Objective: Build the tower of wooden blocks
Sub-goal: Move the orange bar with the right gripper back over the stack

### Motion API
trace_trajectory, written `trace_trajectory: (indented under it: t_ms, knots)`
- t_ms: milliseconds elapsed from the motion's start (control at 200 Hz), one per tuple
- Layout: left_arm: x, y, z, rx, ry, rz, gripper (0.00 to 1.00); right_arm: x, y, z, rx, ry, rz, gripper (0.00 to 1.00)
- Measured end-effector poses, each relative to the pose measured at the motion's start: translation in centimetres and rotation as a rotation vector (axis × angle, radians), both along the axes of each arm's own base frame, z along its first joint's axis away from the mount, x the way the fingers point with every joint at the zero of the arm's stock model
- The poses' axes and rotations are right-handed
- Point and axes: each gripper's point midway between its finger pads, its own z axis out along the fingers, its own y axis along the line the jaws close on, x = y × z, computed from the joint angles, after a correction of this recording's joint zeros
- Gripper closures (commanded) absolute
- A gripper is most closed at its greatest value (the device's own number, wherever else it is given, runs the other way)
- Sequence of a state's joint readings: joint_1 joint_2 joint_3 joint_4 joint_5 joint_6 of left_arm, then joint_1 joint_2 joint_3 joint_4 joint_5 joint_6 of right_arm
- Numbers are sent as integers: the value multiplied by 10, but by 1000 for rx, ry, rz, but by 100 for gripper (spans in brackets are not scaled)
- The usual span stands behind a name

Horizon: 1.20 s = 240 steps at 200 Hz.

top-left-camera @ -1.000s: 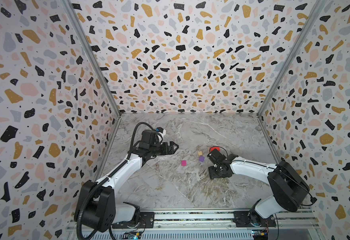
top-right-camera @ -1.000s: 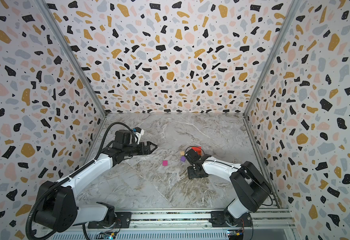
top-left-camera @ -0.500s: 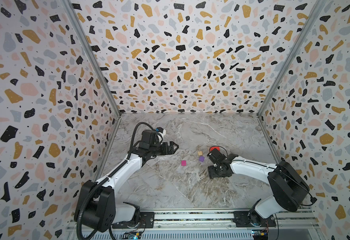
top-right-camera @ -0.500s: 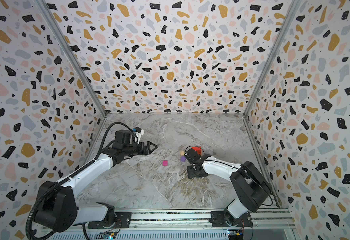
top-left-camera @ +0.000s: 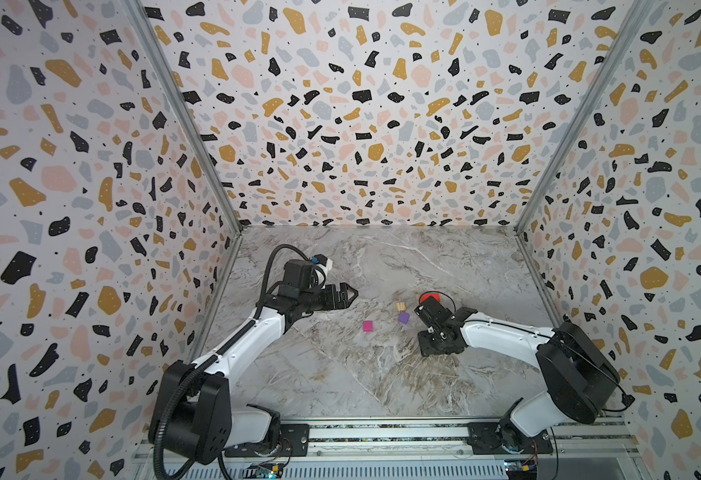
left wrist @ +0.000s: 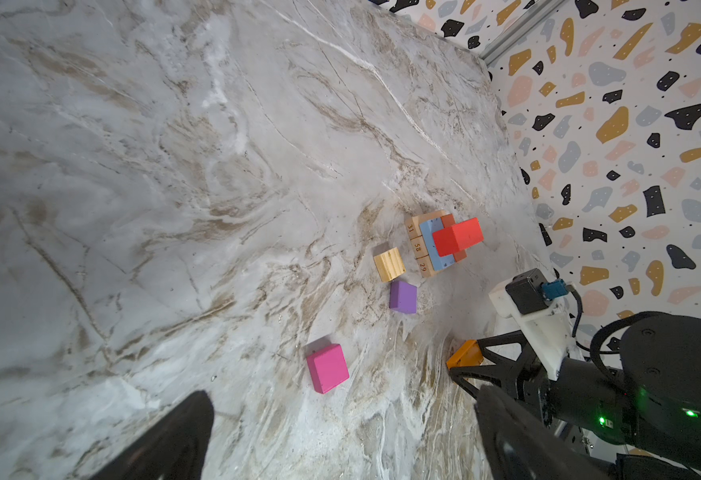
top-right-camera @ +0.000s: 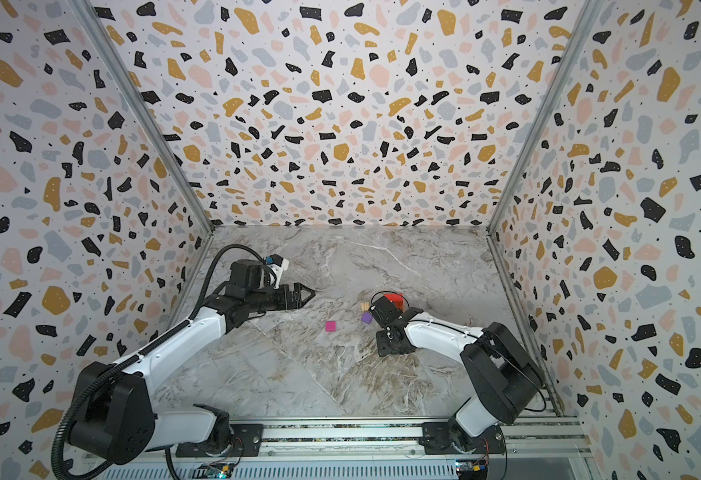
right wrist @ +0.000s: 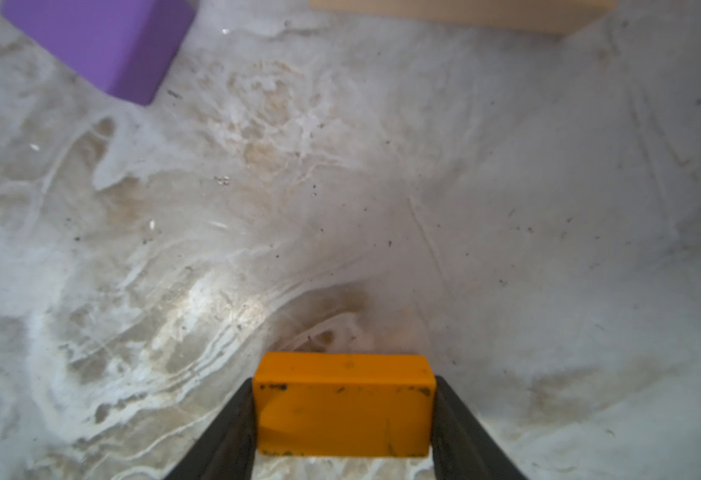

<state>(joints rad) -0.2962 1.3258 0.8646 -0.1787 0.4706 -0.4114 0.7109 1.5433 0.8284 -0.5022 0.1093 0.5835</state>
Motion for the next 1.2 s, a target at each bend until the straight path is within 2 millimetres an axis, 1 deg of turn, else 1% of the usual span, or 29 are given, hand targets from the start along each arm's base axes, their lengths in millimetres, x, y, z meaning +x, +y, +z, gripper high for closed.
trace_trajectory:
  t_ms: [95, 180, 265, 476, 801, 1001, 1202]
  knots:
    - [0, 0, 0, 0, 0, 0, 0, 1, 0, 3, -3, -5, -2, 49]
    - [0, 0, 0, 0, -1, 0, 0, 5, 0, 10, -2, -21, -4, 49]
    - [0, 0, 0, 0, 0, 0, 0, 10, 2, 23, 5, -46, -7, 49]
    - [0, 0, 0, -1, 0, 0, 0, 30, 5, 60, 27, -113, -24, 50]
    - [0, 0, 0, 0, 0, 0, 0, 64, -10, 101, 21, -184, -51, 50]
    - [0, 0, 0, 0, 0, 0, 0, 80, -17, 112, 15, -202, -55, 50]
    - [-1, 0, -1, 1, 2, 1, 0, 98, -16, 106, 2, -187, -45, 50]
